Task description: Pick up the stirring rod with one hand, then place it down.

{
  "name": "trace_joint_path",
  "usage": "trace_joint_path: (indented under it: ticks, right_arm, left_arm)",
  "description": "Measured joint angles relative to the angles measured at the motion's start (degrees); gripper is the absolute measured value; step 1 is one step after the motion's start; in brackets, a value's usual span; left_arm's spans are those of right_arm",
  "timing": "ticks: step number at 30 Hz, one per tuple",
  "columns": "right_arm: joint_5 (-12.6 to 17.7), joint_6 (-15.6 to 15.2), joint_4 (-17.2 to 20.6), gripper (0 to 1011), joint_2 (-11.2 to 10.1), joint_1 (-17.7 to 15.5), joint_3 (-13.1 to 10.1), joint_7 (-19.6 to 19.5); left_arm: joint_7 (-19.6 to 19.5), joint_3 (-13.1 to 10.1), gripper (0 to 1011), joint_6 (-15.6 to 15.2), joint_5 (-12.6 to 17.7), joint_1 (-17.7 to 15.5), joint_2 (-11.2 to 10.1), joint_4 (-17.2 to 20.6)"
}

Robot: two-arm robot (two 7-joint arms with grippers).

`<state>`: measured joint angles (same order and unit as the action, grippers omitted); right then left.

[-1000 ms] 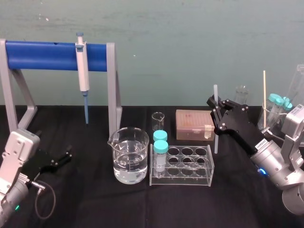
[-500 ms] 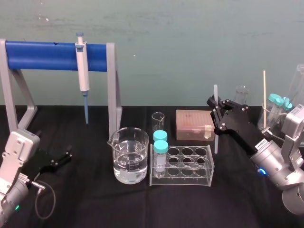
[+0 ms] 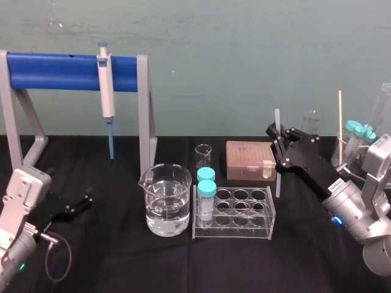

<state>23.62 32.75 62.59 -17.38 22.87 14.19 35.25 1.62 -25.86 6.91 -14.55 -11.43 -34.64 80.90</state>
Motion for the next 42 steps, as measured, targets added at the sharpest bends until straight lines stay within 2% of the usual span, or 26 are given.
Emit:
trace_joint_path:
  ticks: [6,25,42]
  right_arm:
    - [0.0,0.0,0.0,72,0.0,0.0,-0.1,0.1]
    - [3.0,-1.7,0.4,72,0.8,0.1,0.5,5.1]
    - [5.6,-3.2,-2.7,72,1.2,1.6,1.9,7.9]
  left_arm:
    - [0.0,0.0,1000,0.0,0.0,0.0,0.0,0.0]
    - [0.0,0.0,1000,0.0,0.0,0.0,0.0,0.0]
    - [0.0,0.0,1000,0.0,0.0,0.0,0.0,0.0]
